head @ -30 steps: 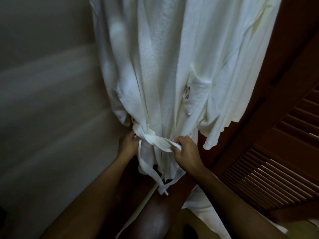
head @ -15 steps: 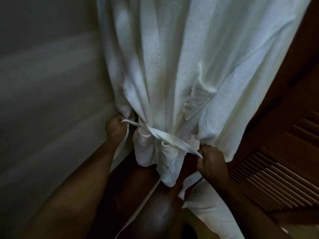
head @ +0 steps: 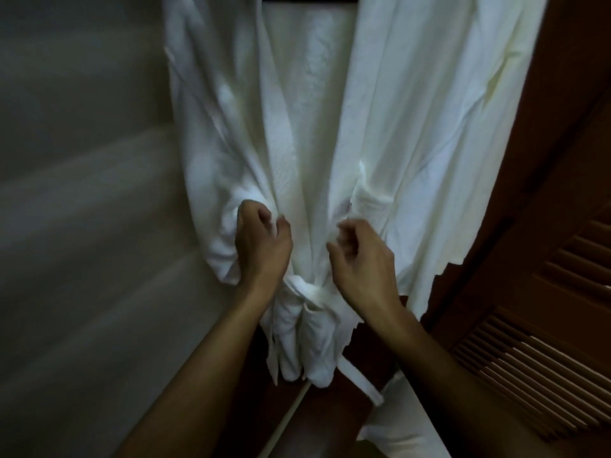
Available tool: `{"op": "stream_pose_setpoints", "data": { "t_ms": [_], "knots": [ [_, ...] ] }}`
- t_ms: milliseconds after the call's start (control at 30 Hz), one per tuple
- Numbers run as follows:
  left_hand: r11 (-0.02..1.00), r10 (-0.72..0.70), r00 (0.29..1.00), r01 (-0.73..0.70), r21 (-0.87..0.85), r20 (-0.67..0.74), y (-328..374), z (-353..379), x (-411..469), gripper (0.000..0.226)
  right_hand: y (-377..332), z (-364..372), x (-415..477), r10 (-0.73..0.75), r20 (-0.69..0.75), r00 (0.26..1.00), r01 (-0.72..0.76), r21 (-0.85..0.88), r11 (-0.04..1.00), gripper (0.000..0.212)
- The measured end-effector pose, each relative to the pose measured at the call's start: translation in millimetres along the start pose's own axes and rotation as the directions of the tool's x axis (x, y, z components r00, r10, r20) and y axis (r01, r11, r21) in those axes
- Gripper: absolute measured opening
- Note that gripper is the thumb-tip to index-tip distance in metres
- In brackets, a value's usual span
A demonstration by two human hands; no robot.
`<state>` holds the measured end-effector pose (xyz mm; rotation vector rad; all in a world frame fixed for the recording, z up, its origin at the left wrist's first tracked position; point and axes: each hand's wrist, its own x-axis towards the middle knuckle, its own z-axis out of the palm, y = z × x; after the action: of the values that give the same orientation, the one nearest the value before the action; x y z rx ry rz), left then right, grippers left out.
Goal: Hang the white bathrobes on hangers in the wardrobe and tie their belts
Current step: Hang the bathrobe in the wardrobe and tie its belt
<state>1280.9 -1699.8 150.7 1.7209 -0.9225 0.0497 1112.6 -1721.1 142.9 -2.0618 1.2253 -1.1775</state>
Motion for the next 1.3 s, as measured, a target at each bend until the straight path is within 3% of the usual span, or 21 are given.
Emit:
{"op": "stream_pose_setpoints", "data": {
  "t_ms": [133,200,267,333,433,567,633,667,767,900,967,1033,1100,1133,1200,1267,1300],
  "knots": [
    [0.991,-0.074,0.995,0.066,-0.117,-0.063,41.1,-3.1,44.3,0.037,-17.7,-3.3,42.4,-0.046,-0.151,0.987,0.045,-0.014,0.999,0.056],
    [0.997,-0.079,0.996,0.079,-0.003,0.033,38.9,2.2,58.0,0.048,-18.3,-2.0,54.6,-0.029,-0.172,0.985,0.013,-0.093,0.996,0.061],
    [0.982,-0.098,0.973,0.059,0.181,0.211,33.9,7.5,61.8,0.043,-19.3,-4.7,66.1,0.018,-0.15,0.989,-0.051,-0.221,0.974,0.049],
    [0.977,-0.126,0.957,0.075,0.197,0.261,38.5,8.9,62.2,0.035,-19.1,-8.8,79.3,0.114,-0.074,0.991,-0.13,-0.288,0.949,0.032],
    [0.994,-0.11,0.981,0.104,0.045,0.16,69.7,4.5,59.6,0.015,-26.2,-9.2,95.4,0.137,0.005,0.991,-0.135,-0.147,0.98,0.039],
    [0.997,-0.04,0.983,0.051,-0.055,0.178,78.4,4.1,37.5,0.019,-38.4,-3.4,90.6,0.02,0.005,1.0,-0.02,0.011,1.0,0.053],
    [0.998,-0.061,0.957,0.06,0.012,0.282,54.2,8.0,30.8,0.014,-26.0,-0.6,83.5,0.007,0.105,0.994,-0.003,-0.031,1.0,0.054],
    [0.997,-0.076,0.935,0.063,0.048,0.346,39.3,10.6,29.4,0.023,-17.5,-0.1,80.5,0.021,0.19,0.982,-0.006,-0.082,0.997,0.051],
    [0.987,-0.138,0.852,0.078,0.139,0.505,-5.5,13.8,17.4,0.022,7.7,1.5,72.3,0.103,0.415,0.904,-0.045,-0.148,0.988,0.031],
    [0.973,-0.23,0.739,0.152,0.176,0.633,-54.1,26.3,-2.1,0.033,47.3,13.6,48.1,0.155,0.504,0.85,-0.093,-0.146,0.985,0.036],
    [0.976,-0.205,0.674,0.087,0.199,0.709,-65.2,38.2,-4.9,0.045,69.1,26.6,35.5,0.192,0.524,0.83,-0.13,-0.153,0.98,0.037],
    [0.977,-0.177,0.586,0.004,0.215,0.791,-71.3,49.6,-5.3,0.075,80.6,36.6,26.1,0.217,0.537,0.815,-0.136,-0.186,0.973,0.038],
    [0.966,-0.194,0.509,-0.052,0.254,0.839,-71.1,57.5,-4.5,0.087,86.2,43.2,19.2,0.208,0.568,0.796,-0.068,-0.257,0.964,0.048],
    [0.951,-0.204,0.462,-0.115,0.286,0.863,-70.6,60.2,-5.4,0.081,89.2,44.7,15.5,0.189,0.61,0.77,0.002,-0.298,0.955,0.055],
    [0.849,-0.232,0.368,-0.374,0.372,0.9,-77.3,65.7,-11.9,0.063,95.2,44.8,8.5,0.151,0.659,0.737,0.207,-0.432,0.878,0.062],
    [0.689,-0.23,0.365,-0.593,0.416,0.902,-83.2,62.4,-18.5,0.051,99.8,42.6,1.9,0.115,0.648,0.753,0.367,-0.559,0.743,0.06],
    [0.661,-0.189,0.396,-0.626,0.414,0.899,-87.8,60.1,-20.5,0.044,101.9,41.7,-1.5,0.078,0.633,0.77,0.398,-0.573,0.717,0.058]
  ]
}}
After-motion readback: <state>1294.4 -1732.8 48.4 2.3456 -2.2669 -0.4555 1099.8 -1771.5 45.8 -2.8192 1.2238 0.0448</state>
